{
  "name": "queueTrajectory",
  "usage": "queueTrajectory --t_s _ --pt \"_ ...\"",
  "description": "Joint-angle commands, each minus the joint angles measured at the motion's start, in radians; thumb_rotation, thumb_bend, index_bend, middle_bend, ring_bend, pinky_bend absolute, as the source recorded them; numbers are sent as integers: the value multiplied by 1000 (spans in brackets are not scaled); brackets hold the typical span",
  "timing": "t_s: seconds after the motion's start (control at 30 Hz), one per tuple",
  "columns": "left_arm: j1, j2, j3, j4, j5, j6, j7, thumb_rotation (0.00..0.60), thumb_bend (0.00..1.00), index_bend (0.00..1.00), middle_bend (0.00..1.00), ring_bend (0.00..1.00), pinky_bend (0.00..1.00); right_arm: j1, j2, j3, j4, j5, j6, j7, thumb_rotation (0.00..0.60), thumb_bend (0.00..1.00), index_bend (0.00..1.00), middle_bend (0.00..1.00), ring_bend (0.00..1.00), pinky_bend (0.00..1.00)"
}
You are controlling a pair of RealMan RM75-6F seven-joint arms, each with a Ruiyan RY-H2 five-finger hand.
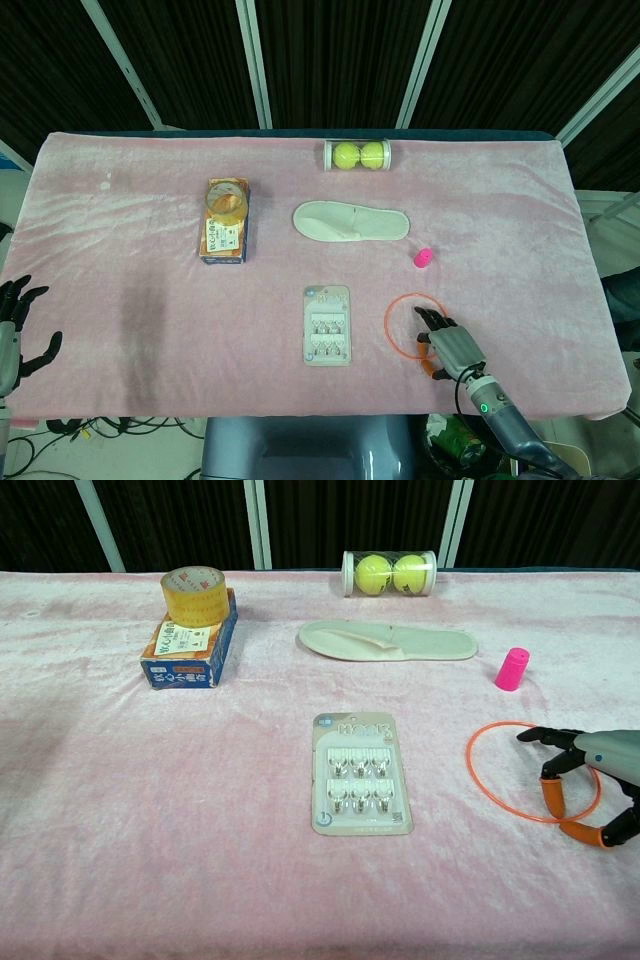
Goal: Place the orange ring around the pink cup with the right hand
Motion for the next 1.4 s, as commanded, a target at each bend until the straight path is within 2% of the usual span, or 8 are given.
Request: queueTrajectory --t_s 0.03,1.4 --pt "0 0 0 0 0 0 0 600 353 194 65 0 0 1 0 1 -1 0 1 -2 600 310 565 0 0 161" --pt "-2 -2 -2 0 -5 -3 7 600 354 194 65 0 0 11 1 -3 8 17 -21 -5 600 316 562 0 0 160"
